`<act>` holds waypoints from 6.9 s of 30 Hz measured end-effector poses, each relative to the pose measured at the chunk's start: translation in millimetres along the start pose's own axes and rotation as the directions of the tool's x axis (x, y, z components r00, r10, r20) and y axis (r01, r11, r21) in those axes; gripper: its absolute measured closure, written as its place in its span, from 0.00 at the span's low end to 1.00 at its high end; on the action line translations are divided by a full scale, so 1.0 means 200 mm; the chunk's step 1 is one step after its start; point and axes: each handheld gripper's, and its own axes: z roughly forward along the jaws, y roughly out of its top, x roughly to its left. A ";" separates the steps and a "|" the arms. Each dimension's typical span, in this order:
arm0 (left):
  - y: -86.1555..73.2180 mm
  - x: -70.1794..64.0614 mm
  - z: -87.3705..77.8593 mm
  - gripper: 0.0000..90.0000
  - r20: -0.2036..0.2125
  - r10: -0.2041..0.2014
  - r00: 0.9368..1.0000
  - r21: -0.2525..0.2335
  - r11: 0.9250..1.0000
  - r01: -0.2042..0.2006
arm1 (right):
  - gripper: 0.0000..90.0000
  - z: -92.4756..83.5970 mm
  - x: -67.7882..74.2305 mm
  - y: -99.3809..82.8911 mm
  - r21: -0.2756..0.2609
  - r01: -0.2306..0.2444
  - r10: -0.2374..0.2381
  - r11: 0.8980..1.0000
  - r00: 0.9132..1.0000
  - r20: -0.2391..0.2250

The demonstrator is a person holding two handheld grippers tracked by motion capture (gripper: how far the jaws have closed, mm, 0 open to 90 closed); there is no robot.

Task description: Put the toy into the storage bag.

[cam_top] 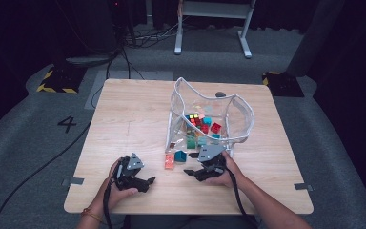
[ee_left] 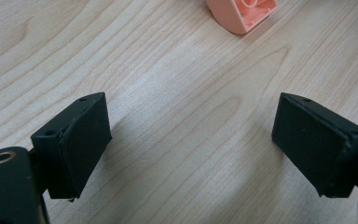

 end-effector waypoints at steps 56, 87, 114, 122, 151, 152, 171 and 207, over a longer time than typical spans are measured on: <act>-0.04 -0.02 -0.03 0.15 -0.008 -0.023 1.000 -0.009 1.000 0.023 | 0.65 -0.29 -0.03 -0.27 0.047 -0.062 0.061 0.997 0.998 0.003; -0.04 -0.02 -0.03 0.14 -0.010 -0.016 1.000 -0.003 1.000 0.016 | 0.65 -0.94 -0.36 -0.49 -0.099 -0.257 0.276 0.961 0.904 0.328; -0.04 -0.01 -0.03 0.13 -0.007 -0.016 1.000 -0.007 1.000 0.016 | 0.65 -1.04 -0.75 0.03 -0.144 -0.187 0.230 0.972 0.879 0.416; -0.04 -0.01 -0.03 0.13 -0.009 -0.017 1.000 -0.003 1.000 0.017 | 0.65 -0.97 -0.77 0.16 -0.147 -0.154 0.199 0.977 0.906 0.374; -0.04 -0.01 -0.03 0.13 -0.009 -0.015 1.000 -0.001 1.000 0.015 | 0.65 -0.59 -0.66 0.49 0.021 0.018 -0.021 1.000 0.993 0.117; -0.04 -0.01 -0.03 0.13 -0.009 -0.014 1.000 -0.001 1.000 0.014 | 0.65 -0.58 -0.67 0.50 0.036 0.019 -0.023 0.999 0.993 0.114; -0.04 -0.01 -0.03 0.13 -0.009 -0.020 1.000 -0.005 1.000 0.019 | 0.65 -0.33 -0.72 0.53 0.267 0.055 -0.075 0.962 0.995 0.062; -0.04 -0.01 -0.03 0.13 -0.010 -0.017 1.000 -0.004 1.000 0.017 | 0.42 -0.74 -0.67 0.25 0.149 -0.054 0.034 0.987 0.990 0.136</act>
